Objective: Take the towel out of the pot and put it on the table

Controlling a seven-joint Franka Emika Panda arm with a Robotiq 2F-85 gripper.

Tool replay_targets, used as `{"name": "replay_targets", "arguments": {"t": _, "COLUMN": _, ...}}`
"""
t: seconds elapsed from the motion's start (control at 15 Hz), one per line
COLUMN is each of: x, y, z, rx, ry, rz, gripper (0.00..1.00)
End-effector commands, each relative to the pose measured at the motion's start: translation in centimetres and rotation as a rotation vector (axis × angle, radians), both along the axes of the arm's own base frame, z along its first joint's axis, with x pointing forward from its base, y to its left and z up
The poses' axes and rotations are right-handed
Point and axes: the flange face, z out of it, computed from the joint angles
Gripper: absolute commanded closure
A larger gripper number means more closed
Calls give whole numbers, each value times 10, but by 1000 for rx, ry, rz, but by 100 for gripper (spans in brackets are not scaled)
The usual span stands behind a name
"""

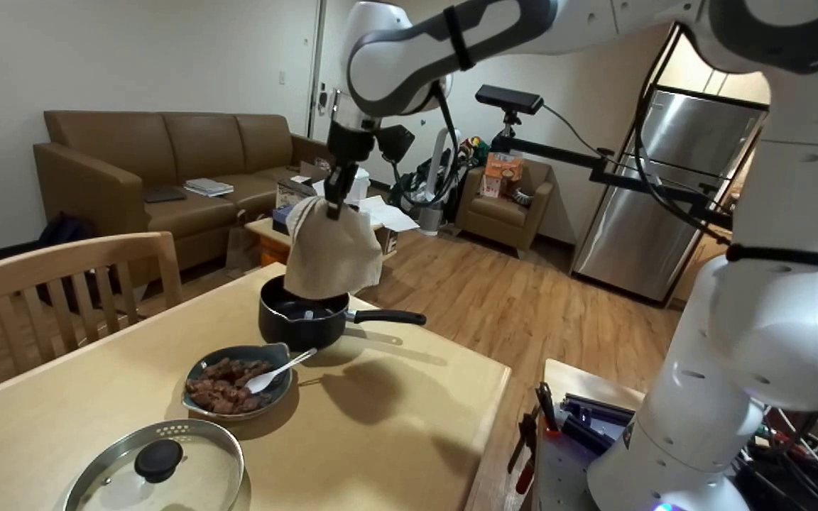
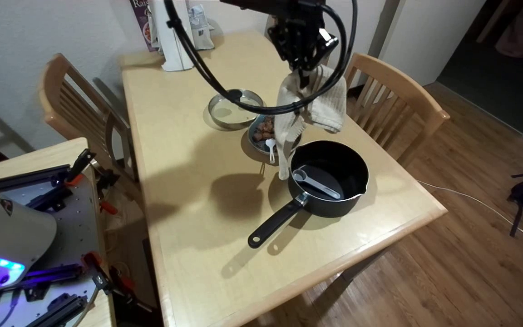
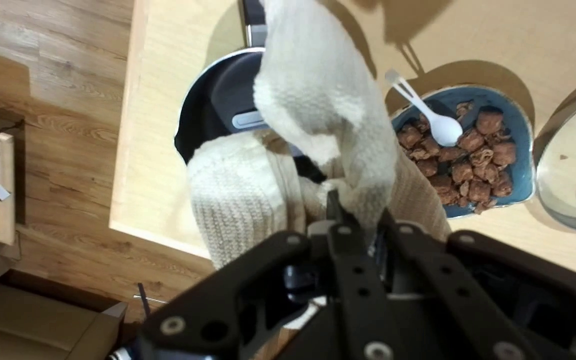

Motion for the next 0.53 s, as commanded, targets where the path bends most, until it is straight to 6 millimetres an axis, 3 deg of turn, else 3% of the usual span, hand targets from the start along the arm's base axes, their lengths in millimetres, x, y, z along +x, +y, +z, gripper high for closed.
{"name": "replay_targets", "arguments": {"t": 0.0, "x": -54, "y": 17, "z": -12, "rx": 18, "ry": 76, "rz": 22, "gripper": 98}}
{"name": "replay_targets", "arguments": {"t": 0.2, "x": -82, "y": 26, "z": -47, "rx": 55, "ry": 210, "rz": 34, "gripper": 98}}
{"name": "replay_targets", "arguments": {"t": 0.47, "x": -101, "y": 25, "z": -80, "rx": 98, "ry": 332, "rz": -4, "gripper": 98}}
